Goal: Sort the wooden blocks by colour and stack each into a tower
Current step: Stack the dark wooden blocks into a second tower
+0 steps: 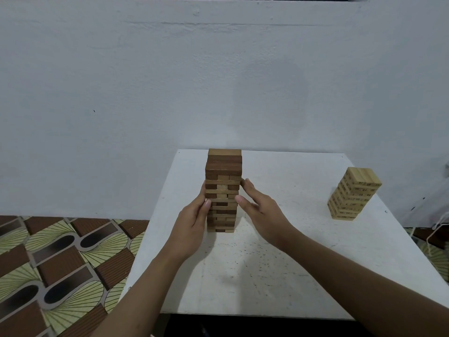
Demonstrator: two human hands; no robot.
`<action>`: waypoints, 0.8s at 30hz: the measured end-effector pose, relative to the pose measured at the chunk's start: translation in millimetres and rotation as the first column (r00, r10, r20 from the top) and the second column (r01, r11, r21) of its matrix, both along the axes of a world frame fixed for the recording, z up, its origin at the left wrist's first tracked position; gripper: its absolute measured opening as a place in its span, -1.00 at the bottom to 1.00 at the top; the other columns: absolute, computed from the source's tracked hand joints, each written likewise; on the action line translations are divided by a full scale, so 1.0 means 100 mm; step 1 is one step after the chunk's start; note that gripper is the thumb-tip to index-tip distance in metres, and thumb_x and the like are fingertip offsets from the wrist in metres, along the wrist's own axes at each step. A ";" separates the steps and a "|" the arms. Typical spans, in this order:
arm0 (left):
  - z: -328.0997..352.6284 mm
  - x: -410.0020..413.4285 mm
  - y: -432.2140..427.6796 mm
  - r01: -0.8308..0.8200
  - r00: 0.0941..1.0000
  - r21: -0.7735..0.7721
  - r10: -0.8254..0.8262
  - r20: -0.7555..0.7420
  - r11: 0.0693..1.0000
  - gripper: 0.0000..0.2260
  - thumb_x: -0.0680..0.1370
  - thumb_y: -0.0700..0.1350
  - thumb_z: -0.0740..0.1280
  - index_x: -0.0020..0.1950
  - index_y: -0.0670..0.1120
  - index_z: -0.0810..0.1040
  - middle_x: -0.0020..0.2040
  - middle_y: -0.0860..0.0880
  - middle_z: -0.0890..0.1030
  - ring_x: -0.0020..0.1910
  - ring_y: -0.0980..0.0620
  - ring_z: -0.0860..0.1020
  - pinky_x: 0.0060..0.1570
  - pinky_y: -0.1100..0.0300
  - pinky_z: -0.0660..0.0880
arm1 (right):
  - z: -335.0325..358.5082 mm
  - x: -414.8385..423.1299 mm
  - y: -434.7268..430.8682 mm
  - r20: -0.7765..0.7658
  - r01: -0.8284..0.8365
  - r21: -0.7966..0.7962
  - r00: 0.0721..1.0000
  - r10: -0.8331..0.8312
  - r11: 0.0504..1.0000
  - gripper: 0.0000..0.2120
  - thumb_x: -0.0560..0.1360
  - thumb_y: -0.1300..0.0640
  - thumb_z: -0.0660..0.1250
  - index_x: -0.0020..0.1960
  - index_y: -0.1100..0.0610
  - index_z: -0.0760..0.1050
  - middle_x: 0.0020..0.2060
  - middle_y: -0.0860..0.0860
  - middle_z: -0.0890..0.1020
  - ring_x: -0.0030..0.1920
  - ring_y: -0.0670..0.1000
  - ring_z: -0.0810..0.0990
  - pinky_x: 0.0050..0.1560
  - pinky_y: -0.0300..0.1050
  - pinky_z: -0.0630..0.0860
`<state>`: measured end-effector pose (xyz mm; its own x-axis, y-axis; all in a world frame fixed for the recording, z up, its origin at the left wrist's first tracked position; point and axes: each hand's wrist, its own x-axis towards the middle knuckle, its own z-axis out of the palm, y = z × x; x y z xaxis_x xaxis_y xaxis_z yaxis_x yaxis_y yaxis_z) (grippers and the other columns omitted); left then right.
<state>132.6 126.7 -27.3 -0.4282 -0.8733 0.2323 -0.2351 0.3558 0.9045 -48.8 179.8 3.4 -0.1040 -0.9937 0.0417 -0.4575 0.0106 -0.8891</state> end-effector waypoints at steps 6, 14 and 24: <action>0.00 0.01 0.00 -0.002 1.000 -0.017 0.003 0.011 1.000 -0.64 0.75 -0.15 0.08 0.55 -0.08 0.38 0.30 0.24 0.56 0.29 0.36 0.49 0.16 0.54 0.36 | 0.00 0.00 0.00 -0.004 0.010 0.007 1.000 -0.010 1.000 -0.44 0.53 -0.27 0.06 0.50 -0.32 0.05 0.60 -0.13 0.12 0.59 -0.05 0.07 0.57 0.10 0.13; -0.03 0.00 0.00 -0.022 0.999 -0.012 0.022 0.039 1.000 -0.62 0.75 -0.11 0.07 0.58 -0.07 0.34 0.29 0.25 0.55 0.25 0.43 0.47 0.11 0.56 0.38 | 0.00 0.01 0.00 0.006 0.006 -0.016 1.000 -0.006 1.000 -0.48 0.50 -0.30 0.09 0.43 -0.39 0.05 0.58 -0.13 0.18 0.59 -0.05 0.11 0.54 0.07 0.21; -0.02 0.03 -0.02 0.009 1.000 -0.014 -0.009 0.019 1.000 -0.61 0.75 -0.09 0.09 0.59 -0.04 0.33 0.37 0.20 0.55 0.36 0.30 0.47 0.23 0.49 0.36 | -0.06 -0.02 -0.02 0.017 0.014 -0.024 1.000 -0.013 1.000 -0.34 0.49 -0.32 0.12 0.57 -0.23 0.14 0.57 -0.16 0.22 0.58 -0.06 0.14 0.52 0.11 0.26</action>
<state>135.5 124.8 -29.0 -0.4407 -0.8660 0.2363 -0.2484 0.3707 0.8949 -51.0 177.6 -2.9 -0.1183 -0.9909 0.0640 -0.4425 -0.0051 -0.8967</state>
